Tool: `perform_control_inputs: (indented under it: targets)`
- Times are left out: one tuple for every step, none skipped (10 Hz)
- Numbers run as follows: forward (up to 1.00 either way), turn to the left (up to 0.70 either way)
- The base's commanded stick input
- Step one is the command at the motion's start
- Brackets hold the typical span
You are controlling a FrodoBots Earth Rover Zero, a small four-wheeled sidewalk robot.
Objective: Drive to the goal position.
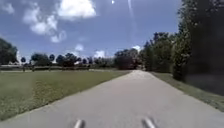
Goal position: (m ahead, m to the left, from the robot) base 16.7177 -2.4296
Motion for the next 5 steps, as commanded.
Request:
perform_control_inputs:
  targets:
    - [0.50, 0.00]
    - [0.50, 0.00]
    - [0.50, 0.00]
    - [0.50, 0.00]
    - [0.50, 0.00]
